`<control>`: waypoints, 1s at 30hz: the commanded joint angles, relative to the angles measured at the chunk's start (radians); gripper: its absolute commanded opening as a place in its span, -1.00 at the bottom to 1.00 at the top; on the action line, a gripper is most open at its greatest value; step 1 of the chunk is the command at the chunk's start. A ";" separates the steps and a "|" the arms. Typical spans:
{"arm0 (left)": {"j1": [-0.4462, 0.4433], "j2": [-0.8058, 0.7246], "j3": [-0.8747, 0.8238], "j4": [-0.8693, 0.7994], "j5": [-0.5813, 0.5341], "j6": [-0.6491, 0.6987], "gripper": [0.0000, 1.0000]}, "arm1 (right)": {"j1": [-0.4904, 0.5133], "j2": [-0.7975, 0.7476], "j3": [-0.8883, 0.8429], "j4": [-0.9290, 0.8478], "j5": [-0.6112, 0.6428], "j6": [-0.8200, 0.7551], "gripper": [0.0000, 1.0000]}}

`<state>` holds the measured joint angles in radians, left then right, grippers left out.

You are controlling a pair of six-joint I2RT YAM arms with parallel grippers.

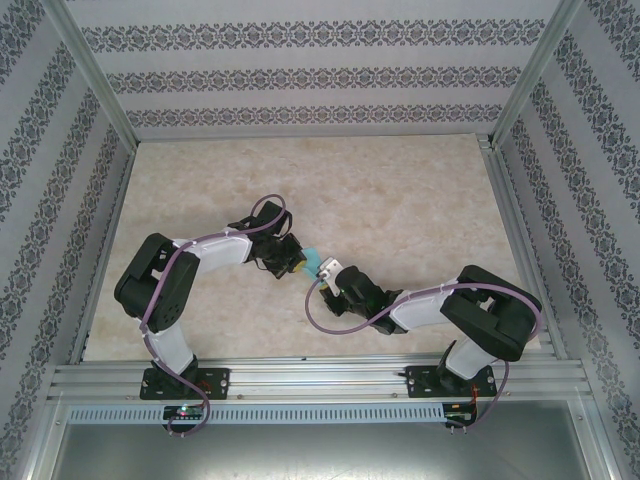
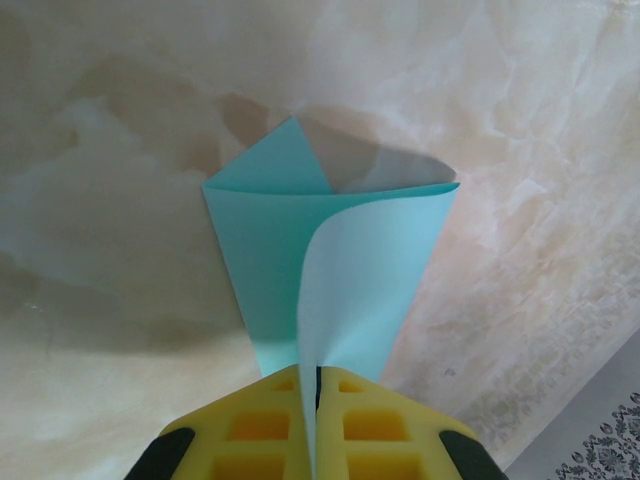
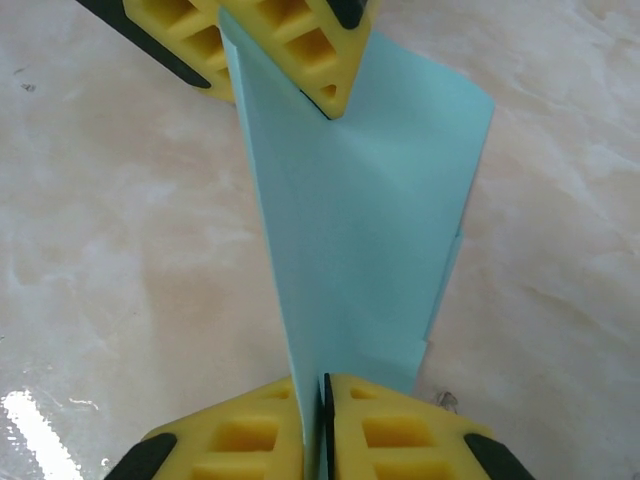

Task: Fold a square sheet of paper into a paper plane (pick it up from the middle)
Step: Fold the wing for the fifth time at the center of the table.

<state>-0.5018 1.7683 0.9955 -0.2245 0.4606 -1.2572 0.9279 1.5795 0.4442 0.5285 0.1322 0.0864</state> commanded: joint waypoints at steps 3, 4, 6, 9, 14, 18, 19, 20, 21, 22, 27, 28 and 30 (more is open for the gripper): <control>0.011 -0.010 0.024 -0.040 0.013 0.027 -0.94 | 0.011 -0.009 0.016 -0.019 0.031 -0.002 -0.89; 0.012 -0.012 0.024 -0.043 0.011 0.029 -0.92 | 0.011 -0.009 0.018 -0.019 0.028 0.003 -0.92; 0.012 -0.017 0.024 -0.049 0.003 0.034 -0.86 | 0.009 -0.009 0.017 -0.016 0.015 0.021 -0.97; 0.015 -0.037 0.020 -0.067 -0.024 0.050 -0.69 | -0.006 -0.007 0.017 -0.017 -0.020 0.070 -1.00; 0.026 -0.112 0.006 -0.137 -0.123 0.087 -0.18 | -0.086 -0.010 0.015 -0.003 -0.206 0.228 -1.00; 0.028 -0.211 -0.017 -0.194 -0.243 0.132 0.11 | -0.128 -0.009 0.016 0.003 -0.299 0.320 -1.00; 0.028 -0.235 -0.022 -0.211 -0.270 0.141 0.21 | -0.133 -0.007 0.016 0.007 -0.315 0.332 -1.00; 0.029 -0.256 -0.029 -0.218 -0.289 0.150 0.23 | -0.138 -0.007 0.017 0.008 -0.326 0.341 -1.00; 0.028 -0.269 -0.035 -0.221 -0.301 0.155 0.25 | -0.142 -0.005 0.020 0.004 -0.334 0.349 -1.00; 0.031 -0.282 -0.041 -0.222 -0.307 0.158 0.25 | -0.150 -0.003 0.024 -0.003 -0.348 0.357 -1.00; 0.030 -0.270 -0.039 -0.219 -0.279 0.163 0.25 | -0.192 0.036 0.047 -0.010 -0.434 0.415 -1.00; 0.030 -0.265 -0.040 -0.216 -0.272 0.162 0.25 | -0.198 0.046 0.053 -0.016 -0.448 0.424 -1.00; 0.030 -0.257 -0.041 -0.207 -0.260 0.162 0.25 | -0.208 0.066 0.065 -0.026 -0.474 0.441 -1.00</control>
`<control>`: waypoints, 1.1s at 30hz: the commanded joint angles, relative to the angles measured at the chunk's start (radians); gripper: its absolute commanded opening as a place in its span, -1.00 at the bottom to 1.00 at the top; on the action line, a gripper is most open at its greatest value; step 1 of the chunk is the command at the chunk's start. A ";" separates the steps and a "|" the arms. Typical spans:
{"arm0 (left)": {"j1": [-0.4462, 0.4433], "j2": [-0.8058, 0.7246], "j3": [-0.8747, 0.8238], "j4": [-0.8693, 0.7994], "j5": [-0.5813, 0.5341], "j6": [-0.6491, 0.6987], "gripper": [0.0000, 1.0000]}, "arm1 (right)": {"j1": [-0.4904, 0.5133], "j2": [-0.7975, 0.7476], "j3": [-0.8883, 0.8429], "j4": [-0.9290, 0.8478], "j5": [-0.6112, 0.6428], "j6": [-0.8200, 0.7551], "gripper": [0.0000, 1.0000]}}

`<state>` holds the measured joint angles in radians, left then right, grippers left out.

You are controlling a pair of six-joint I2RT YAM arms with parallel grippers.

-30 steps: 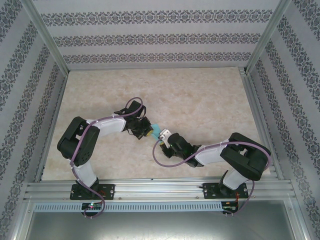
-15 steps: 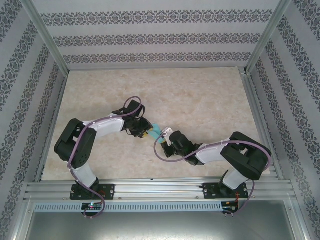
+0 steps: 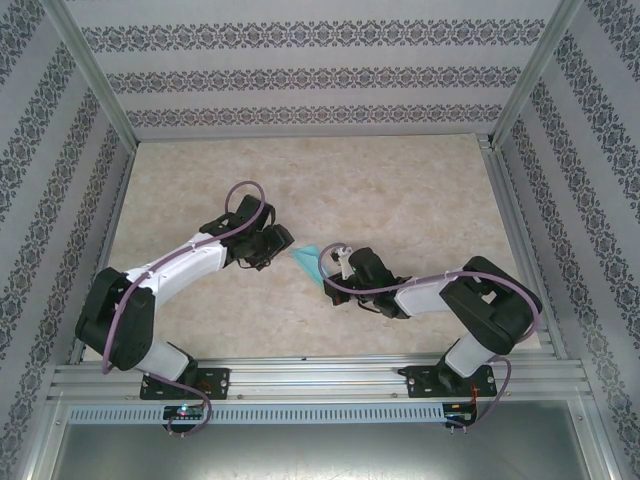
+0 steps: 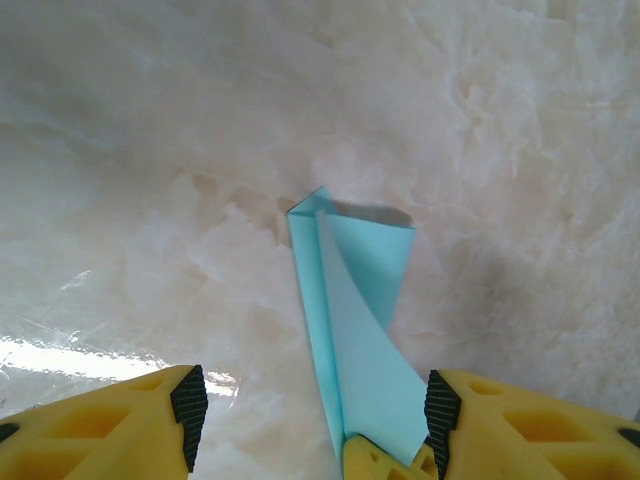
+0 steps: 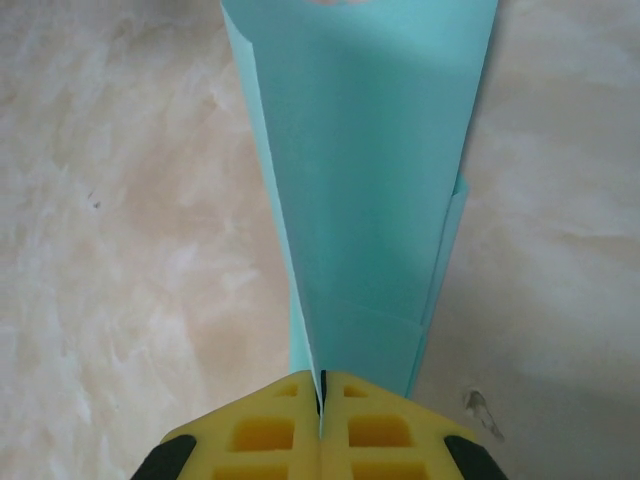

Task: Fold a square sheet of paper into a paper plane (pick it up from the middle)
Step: Fold the wing for the fifth time at the center of the table.

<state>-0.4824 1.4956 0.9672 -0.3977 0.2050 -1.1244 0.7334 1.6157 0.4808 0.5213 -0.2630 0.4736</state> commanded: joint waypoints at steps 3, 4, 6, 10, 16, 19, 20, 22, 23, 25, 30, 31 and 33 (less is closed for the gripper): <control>0.010 0.018 -0.017 -0.033 0.002 0.033 0.25 | -0.026 0.053 0.042 -0.038 -0.102 0.081 -0.99; 0.009 0.017 -0.017 -0.035 0.003 0.034 0.25 | -0.027 0.056 0.041 -0.037 -0.102 0.089 -0.98; 0.010 0.017 -0.019 -0.035 0.007 0.037 0.25 | -0.030 0.064 0.039 -0.037 -0.098 0.102 -0.93; 0.008 0.028 -0.030 0.003 0.049 0.037 0.26 | -0.030 0.072 0.034 -0.041 -0.080 0.109 -0.87; 0.008 0.125 0.031 0.034 0.131 0.010 0.50 | -0.003 0.038 0.014 -0.035 0.003 0.037 -0.86; 0.008 0.183 0.064 0.057 0.170 -0.007 0.56 | 0.039 0.006 0.006 -0.032 0.082 -0.043 -0.87; 0.008 0.200 0.073 0.056 0.177 -0.013 0.56 | 0.055 -0.005 0.005 -0.036 0.116 -0.071 -0.87; 0.008 0.230 0.088 0.048 0.185 -0.020 0.56 | 0.080 -0.020 0.005 -0.043 0.160 -0.118 -0.87; 0.008 0.242 0.094 0.046 0.189 -0.024 0.56 | 0.088 -0.026 0.006 -0.044 0.181 -0.135 -0.87; 0.008 0.257 0.099 0.037 0.183 -0.031 0.56 | 0.109 -0.031 0.009 -0.051 0.211 -0.174 -0.87; 0.008 0.281 0.102 0.055 0.217 -0.039 0.39 | 0.152 -0.029 0.012 -0.059 0.283 -0.231 -0.86; 0.008 0.287 0.102 0.049 0.217 -0.039 0.29 | 0.161 -0.027 0.012 -0.054 0.289 -0.242 -0.84; 0.007 0.294 0.097 0.048 0.221 -0.040 0.08 | 0.170 -0.024 0.016 -0.059 0.296 -0.250 -0.83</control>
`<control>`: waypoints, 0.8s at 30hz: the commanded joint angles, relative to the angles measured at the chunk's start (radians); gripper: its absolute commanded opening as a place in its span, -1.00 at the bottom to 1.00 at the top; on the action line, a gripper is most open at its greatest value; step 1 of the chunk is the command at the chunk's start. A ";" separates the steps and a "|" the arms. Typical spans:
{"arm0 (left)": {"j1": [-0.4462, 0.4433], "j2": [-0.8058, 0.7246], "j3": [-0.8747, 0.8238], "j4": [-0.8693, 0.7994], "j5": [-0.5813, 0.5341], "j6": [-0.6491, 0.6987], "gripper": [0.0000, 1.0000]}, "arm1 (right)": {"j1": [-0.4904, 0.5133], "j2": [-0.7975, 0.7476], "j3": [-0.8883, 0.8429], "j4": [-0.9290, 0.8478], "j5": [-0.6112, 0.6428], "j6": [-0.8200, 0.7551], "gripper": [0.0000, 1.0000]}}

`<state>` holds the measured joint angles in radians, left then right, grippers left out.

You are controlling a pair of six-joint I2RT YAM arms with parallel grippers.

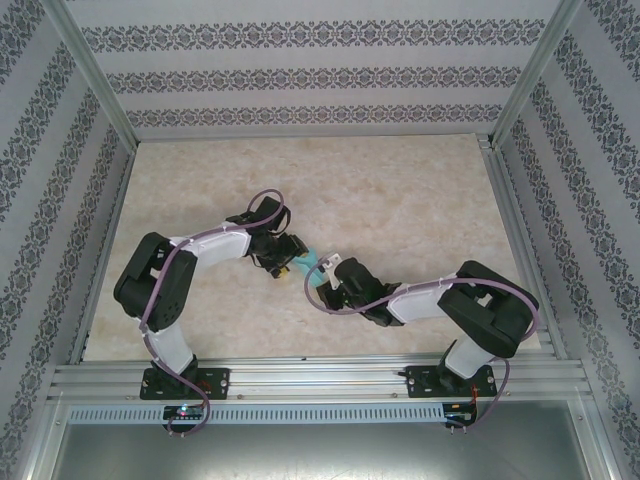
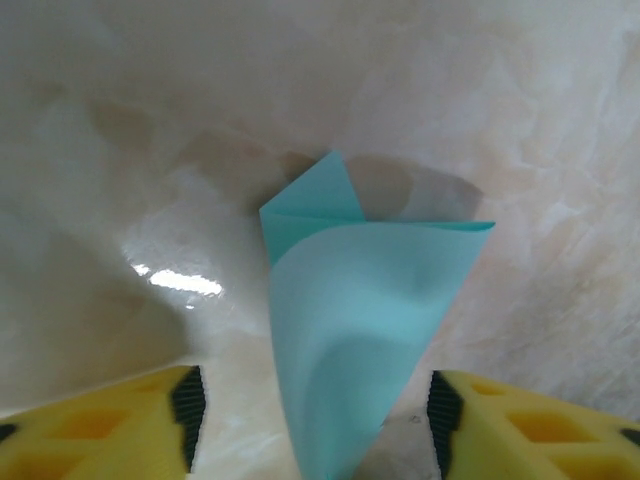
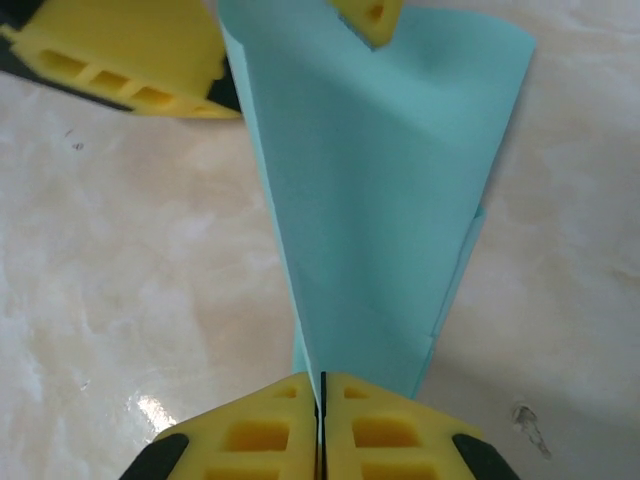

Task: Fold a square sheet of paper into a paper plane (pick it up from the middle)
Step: Fold the wing for the fifth time at the center of the table.

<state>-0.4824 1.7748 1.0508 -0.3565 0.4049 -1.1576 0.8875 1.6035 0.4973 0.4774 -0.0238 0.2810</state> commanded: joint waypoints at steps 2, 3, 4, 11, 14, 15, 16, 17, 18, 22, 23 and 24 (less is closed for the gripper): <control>0.008 0.017 0.004 0.007 0.020 -0.010 -0.13 | 0.021 -0.011 0.002 -0.023 0.057 -0.062 -0.81; 0.008 0.015 0.002 0.008 0.021 -0.010 -0.23 | 0.022 -0.012 0.003 -0.027 0.060 -0.065 -0.79; 0.008 0.015 0.000 0.007 0.021 -0.010 -0.37 | 0.026 -0.013 0.003 -0.028 0.064 -0.069 -0.77; 0.008 0.020 0.004 -0.012 0.019 0.004 -0.77 | 0.028 -0.047 0.018 -0.066 0.024 -0.075 -0.66; 0.008 0.023 0.004 -0.013 0.022 0.004 -0.78 | 0.030 -0.059 0.024 -0.071 0.014 -0.073 -0.61; 0.008 0.023 0.005 -0.012 0.023 0.006 -0.77 | 0.031 -0.061 0.027 -0.077 0.014 -0.074 -0.61; 0.008 0.024 0.006 -0.012 0.025 0.004 -0.78 | 0.030 -0.063 0.032 -0.085 0.013 -0.072 -0.60; 0.008 0.025 0.006 -0.012 0.024 0.005 -0.78 | 0.031 -0.064 0.037 -0.091 0.014 -0.072 -0.59; 0.007 0.025 0.005 -0.011 0.024 0.007 -0.78 | 0.031 -0.064 0.040 -0.095 0.012 -0.074 -0.58; 0.008 0.025 0.006 -0.012 0.025 0.008 -0.79 | 0.031 -0.052 0.049 -0.104 0.018 -0.070 -0.63; 0.008 0.025 0.005 -0.012 0.025 0.009 -0.79 | 0.031 -0.049 0.048 -0.104 0.018 -0.068 -0.67; 0.008 0.025 0.006 -0.013 0.026 0.007 -0.79 | 0.031 -0.046 0.046 -0.103 0.015 -0.066 -0.74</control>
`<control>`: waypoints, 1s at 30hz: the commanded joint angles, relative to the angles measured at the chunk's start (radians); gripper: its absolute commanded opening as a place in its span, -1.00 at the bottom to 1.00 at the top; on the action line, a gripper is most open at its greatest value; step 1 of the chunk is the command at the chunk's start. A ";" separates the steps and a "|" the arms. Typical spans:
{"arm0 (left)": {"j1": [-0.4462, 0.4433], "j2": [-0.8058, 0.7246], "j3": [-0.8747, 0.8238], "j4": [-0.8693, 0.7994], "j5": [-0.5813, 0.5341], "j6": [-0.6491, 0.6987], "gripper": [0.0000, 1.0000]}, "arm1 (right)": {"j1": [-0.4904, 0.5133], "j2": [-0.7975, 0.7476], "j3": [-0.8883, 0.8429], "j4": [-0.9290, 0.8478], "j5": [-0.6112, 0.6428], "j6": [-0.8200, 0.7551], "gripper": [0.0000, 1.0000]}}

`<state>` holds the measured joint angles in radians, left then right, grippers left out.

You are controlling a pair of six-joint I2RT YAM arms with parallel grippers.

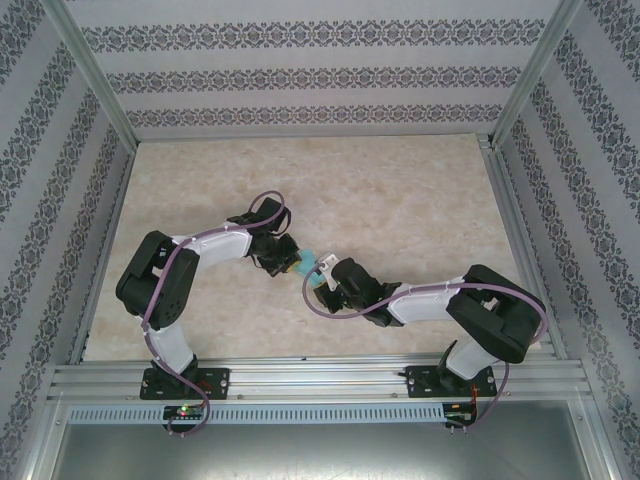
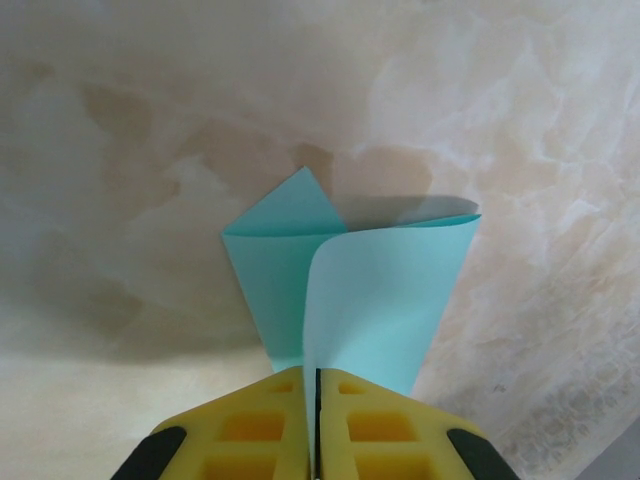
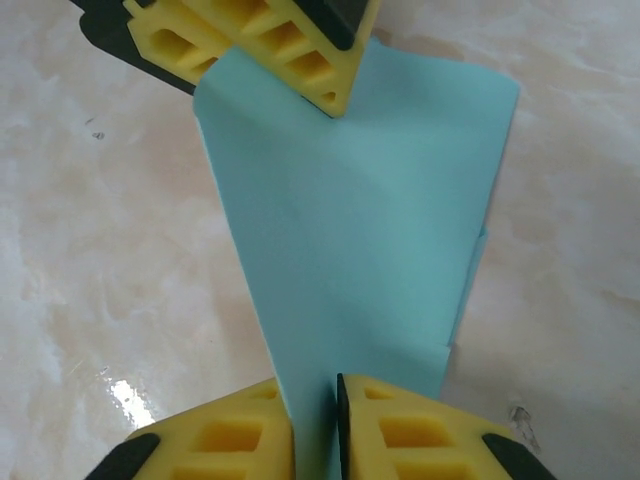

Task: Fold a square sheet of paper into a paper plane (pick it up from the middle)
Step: Fold the wing for the fifth time at the center of the table.

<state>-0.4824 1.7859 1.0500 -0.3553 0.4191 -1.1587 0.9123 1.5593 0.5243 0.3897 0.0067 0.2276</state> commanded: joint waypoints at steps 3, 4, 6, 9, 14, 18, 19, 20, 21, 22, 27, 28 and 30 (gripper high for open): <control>0.008 0.012 0.007 -0.015 0.013 0.009 -0.78 | 0.004 0.005 0.010 -0.012 -0.011 0.012 -0.90; 0.008 0.010 0.006 -0.014 0.012 0.009 -0.77 | 0.001 0.008 0.005 -0.009 -0.011 0.022 -0.90; 0.008 0.004 0.006 -0.013 0.014 0.012 -0.71 | -0.010 0.015 -0.002 -0.003 -0.023 0.053 -0.93; 0.008 -0.013 0.007 -0.023 0.001 0.023 -0.53 | -0.033 0.017 -0.019 0.040 -0.069 0.103 -0.98; 0.011 -0.070 0.012 -0.076 -0.069 0.050 -0.20 | -0.089 0.027 -0.029 0.076 -0.165 0.193 -1.00; 0.014 -0.135 0.002 -0.126 -0.146 0.070 0.09 | -0.138 0.052 -0.028 0.102 -0.253 0.277 -0.99; 0.014 -0.150 -0.002 -0.133 -0.162 0.070 0.16 | -0.150 0.059 -0.025 0.105 -0.281 0.296 -0.98; 0.014 -0.166 -0.007 -0.138 -0.176 0.072 0.21 | -0.160 0.069 -0.022 0.112 -0.303 0.313 -0.97; 0.014 -0.181 -0.015 -0.140 -0.189 0.072 0.26 | -0.167 0.079 -0.020 0.119 -0.319 0.324 -0.97; 0.013 -0.192 -0.022 -0.141 -0.196 0.072 0.30 | -0.170 0.085 -0.021 0.125 -0.325 0.331 -0.97; 0.014 -0.212 -0.038 -0.145 -0.198 0.079 0.31 | -0.195 0.116 -0.016 0.133 -0.363 0.385 -0.97; 0.014 -0.212 -0.042 -0.142 -0.194 0.083 0.31 | -0.208 0.125 -0.015 0.139 -0.388 0.405 -0.97; 0.014 -0.210 -0.046 -0.133 -0.188 0.092 0.29 | -0.227 0.141 -0.014 0.160 -0.433 0.443 -0.97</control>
<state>-0.4820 1.5837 1.0218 -0.4530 0.2516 -1.0996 0.7071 1.6665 0.5060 0.5266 -0.3450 0.5961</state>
